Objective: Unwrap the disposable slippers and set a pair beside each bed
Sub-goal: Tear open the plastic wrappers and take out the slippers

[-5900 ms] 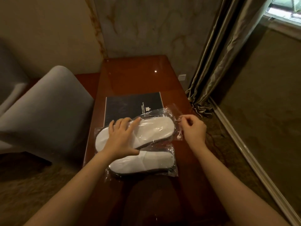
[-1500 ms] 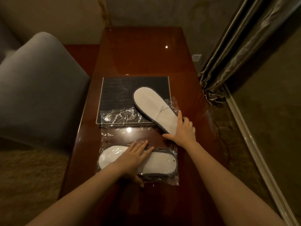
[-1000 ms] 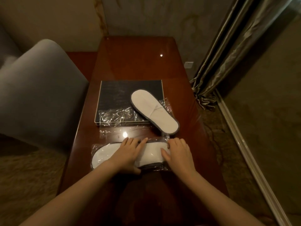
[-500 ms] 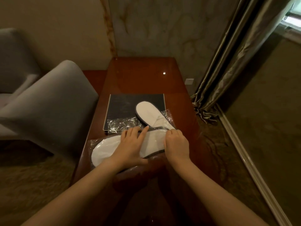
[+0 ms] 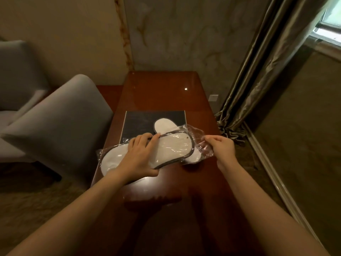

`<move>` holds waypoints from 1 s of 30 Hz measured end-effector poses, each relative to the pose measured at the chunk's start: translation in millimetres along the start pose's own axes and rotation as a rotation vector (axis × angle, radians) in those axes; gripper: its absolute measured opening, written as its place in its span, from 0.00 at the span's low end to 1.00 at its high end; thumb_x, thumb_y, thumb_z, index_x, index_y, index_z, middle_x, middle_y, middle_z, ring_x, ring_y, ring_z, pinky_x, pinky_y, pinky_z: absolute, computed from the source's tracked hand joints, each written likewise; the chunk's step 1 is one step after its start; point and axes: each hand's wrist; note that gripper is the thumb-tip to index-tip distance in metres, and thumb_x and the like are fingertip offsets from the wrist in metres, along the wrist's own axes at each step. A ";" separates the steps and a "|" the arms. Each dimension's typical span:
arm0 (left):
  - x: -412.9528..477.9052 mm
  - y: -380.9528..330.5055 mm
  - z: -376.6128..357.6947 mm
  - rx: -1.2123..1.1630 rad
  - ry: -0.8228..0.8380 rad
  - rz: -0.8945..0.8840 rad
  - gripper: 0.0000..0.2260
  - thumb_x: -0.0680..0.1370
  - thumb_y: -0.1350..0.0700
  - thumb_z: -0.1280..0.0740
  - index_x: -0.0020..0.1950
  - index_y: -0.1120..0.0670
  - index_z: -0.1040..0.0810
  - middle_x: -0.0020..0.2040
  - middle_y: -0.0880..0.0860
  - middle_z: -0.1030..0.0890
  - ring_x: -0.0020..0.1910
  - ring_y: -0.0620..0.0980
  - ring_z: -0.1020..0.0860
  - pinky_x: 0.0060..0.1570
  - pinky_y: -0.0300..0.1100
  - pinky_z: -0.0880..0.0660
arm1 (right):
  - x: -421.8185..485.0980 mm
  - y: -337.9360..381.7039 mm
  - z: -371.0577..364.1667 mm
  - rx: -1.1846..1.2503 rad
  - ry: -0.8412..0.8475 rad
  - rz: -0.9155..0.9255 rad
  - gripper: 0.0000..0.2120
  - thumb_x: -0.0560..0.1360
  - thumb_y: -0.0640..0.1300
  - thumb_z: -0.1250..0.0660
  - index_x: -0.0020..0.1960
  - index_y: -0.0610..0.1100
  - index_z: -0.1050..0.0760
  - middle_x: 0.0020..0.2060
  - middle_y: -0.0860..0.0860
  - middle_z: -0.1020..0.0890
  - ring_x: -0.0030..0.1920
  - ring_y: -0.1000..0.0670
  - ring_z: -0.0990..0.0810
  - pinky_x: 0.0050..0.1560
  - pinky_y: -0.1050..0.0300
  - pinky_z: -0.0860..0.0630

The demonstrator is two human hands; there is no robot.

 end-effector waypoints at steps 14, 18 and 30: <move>-3.8 8.7 10.9 -0.050 -0.038 0.029 0.49 0.61 0.41 0.28 0.76 0.51 0.48 0.67 0.53 0.38 0.64 0.52 0.40 0.67 0.48 0.42 | -12.8 -2.8 15.0 -0.199 0.257 -0.052 0.11 0.77 0.36 0.37 0.53 0.28 0.24 0.33 0.44 0.20 0.29 0.52 0.24 0.26 0.66 0.24; -6.4 10.5 11.7 0.010 -0.024 -0.002 0.49 0.62 0.39 0.29 0.76 0.51 0.49 0.68 0.53 0.38 0.66 0.52 0.40 0.69 0.49 0.43 | -13.5 1.8 8.2 -0.464 0.012 0.276 0.11 0.74 0.41 0.33 0.56 0.41 0.25 0.45 0.51 0.21 0.45 0.52 0.21 0.47 0.56 0.21; -16.3 10.4 22.1 0.015 -0.045 -0.066 0.49 0.63 0.38 0.30 0.77 0.51 0.51 0.70 0.53 0.38 0.67 0.50 0.42 0.69 0.47 0.43 | -17.0 30.7 -28.2 -0.479 0.477 0.382 0.07 0.76 0.44 0.34 0.52 0.44 0.23 0.39 0.52 0.21 0.34 0.60 0.22 0.27 0.73 0.27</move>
Point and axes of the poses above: each hand's wrist, its own x-axis towards the middle knuckle, its own z-axis out of the back of the hand, y = z × x
